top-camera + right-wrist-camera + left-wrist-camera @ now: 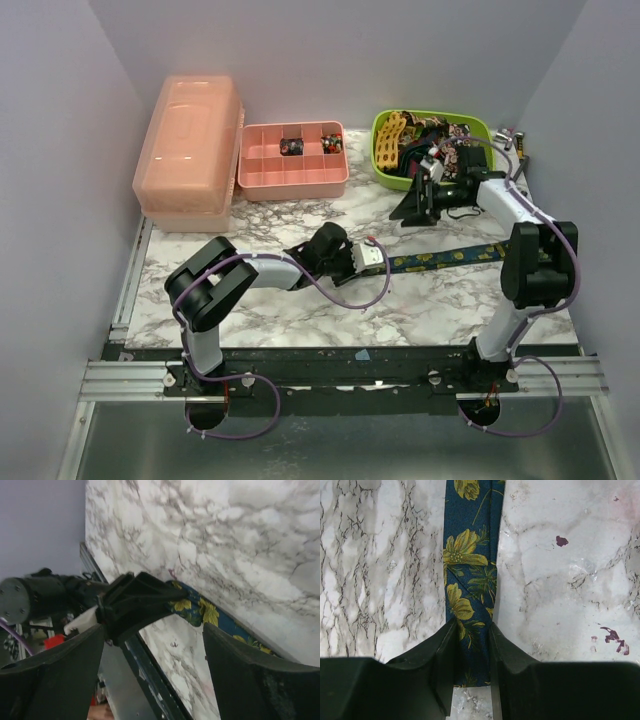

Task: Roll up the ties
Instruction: Roll the tie at the center of the board.

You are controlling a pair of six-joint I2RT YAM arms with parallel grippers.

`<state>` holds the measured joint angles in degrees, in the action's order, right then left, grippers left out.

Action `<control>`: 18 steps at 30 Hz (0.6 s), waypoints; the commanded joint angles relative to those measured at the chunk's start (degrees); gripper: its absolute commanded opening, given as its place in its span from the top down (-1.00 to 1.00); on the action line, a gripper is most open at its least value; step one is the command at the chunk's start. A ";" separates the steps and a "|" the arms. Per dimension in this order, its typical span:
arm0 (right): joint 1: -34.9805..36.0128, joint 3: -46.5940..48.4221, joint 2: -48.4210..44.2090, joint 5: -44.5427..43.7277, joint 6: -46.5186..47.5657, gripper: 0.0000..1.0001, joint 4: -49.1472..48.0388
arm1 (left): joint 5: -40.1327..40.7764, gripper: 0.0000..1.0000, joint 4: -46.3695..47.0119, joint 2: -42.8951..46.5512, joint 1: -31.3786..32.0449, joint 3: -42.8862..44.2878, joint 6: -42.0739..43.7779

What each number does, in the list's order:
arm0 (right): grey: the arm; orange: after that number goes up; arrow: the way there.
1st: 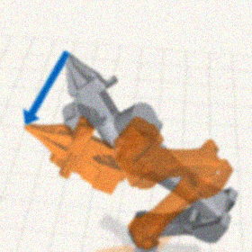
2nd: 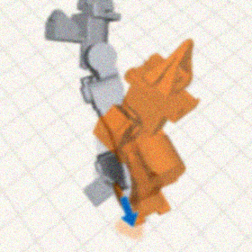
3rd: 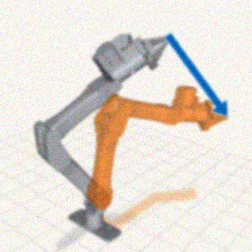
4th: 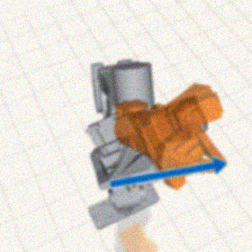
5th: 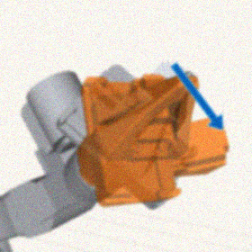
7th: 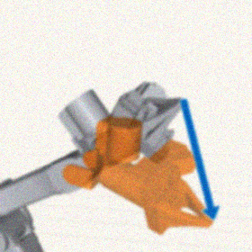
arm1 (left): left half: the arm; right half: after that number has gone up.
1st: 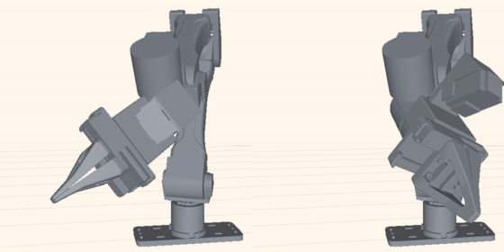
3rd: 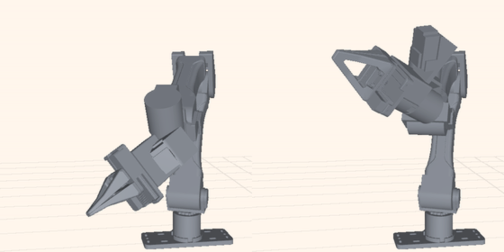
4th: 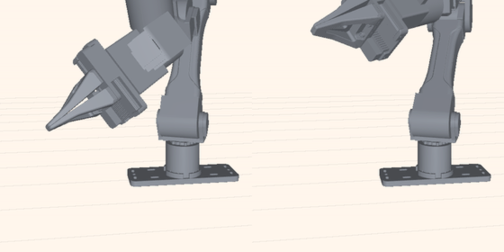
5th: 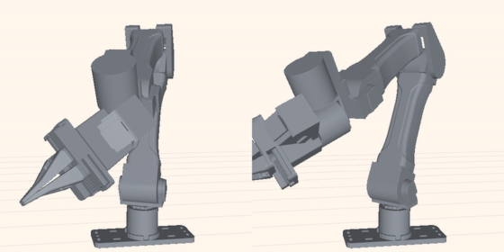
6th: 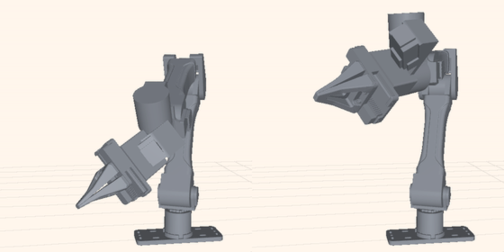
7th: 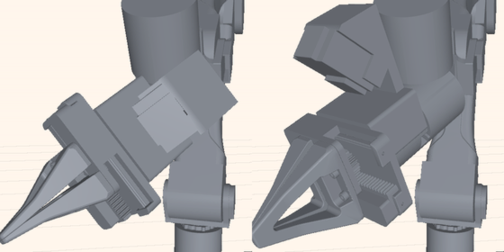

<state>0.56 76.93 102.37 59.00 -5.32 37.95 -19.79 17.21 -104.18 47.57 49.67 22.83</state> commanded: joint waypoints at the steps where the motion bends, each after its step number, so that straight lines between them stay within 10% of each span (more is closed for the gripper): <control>1: 3.43 -5.76 3.28 -0.39 3.64 -0.52 4.21 | -0.28 0.43 -4.35 -0.61 -0.71 -2.34 0.97; 8: 9.64 -8.38 7.40 -3.28 6.92 0.02 3.42 | -3.36 0.42 -4.54 -0.33 -1.64 -2.91 1.78; 18: 13.14 -8.22 12.71 -9.13 7.40 0.15 0.54 | -4.18 0.41 -4.64 -0.32 -1.92 -2.90 2.22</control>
<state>12.71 68.60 113.10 53.65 1.13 40.27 -23.11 18.09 -104.16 46.13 48.99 23.83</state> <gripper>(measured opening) 0.430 0.295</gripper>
